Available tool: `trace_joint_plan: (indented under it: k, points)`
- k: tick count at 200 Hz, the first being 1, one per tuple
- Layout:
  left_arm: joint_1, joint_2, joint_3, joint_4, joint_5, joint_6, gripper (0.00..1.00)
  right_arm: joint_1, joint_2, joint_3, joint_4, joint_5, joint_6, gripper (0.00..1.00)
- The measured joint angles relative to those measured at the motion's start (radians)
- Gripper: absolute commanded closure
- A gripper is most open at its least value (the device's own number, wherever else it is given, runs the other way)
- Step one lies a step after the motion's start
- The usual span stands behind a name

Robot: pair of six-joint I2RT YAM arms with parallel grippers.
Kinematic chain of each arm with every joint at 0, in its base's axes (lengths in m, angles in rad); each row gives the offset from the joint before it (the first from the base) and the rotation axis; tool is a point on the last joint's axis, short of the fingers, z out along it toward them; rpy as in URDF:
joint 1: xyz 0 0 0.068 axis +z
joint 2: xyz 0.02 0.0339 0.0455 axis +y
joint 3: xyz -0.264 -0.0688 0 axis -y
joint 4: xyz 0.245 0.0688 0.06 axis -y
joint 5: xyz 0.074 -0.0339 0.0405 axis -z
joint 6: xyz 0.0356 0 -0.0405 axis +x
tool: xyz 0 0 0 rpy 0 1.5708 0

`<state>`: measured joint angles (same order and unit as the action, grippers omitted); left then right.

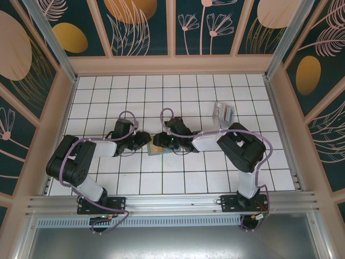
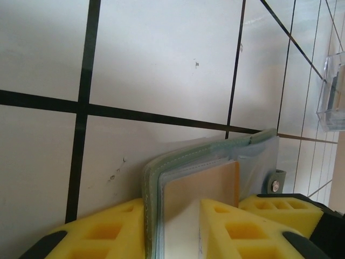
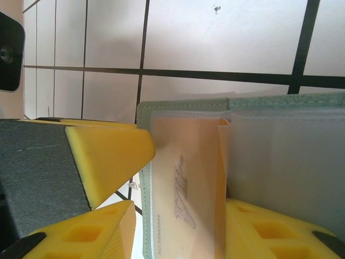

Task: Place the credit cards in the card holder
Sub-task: Insert the credit card into the card slot.

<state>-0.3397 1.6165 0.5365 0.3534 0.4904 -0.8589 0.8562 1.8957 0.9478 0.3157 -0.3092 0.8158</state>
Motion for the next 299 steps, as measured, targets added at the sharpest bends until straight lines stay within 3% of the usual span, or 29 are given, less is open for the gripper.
trace_joint_plan:
  k: [136,174,299]
  points:
    - [0.007,0.0,0.01,-0.032,0.006,0.046,0.67,0.01,-0.182,0.024,-0.297,0.159,-0.139,0.32]
    - [0.007,0.0,0.014,-0.043,0.006,0.047,0.68,0.006,-0.261,-0.019,-0.312,0.194,-0.153,0.32]
    - [0.007,0.0,0.033,-0.085,0.0,0.054,0.68,0.004,-0.203,-0.105,-0.284,0.203,-0.102,0.32]
